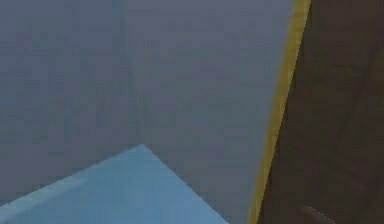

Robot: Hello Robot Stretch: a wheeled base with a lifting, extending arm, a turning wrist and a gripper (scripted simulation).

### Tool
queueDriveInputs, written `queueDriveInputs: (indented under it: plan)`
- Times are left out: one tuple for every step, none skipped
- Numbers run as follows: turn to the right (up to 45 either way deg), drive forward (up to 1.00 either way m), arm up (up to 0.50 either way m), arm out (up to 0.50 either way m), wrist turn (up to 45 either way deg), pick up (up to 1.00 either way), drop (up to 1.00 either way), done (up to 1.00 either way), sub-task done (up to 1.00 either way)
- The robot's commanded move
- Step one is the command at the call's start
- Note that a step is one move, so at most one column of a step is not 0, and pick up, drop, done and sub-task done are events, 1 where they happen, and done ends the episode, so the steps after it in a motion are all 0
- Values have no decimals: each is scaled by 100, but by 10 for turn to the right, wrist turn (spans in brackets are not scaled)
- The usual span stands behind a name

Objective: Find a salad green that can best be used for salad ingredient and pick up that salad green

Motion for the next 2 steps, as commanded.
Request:
queueDriveInputs:
  plan:
    - [90,0,0,0,0,0,0,0,0]
    - [0,10,0,0,0,0,0,0,0]
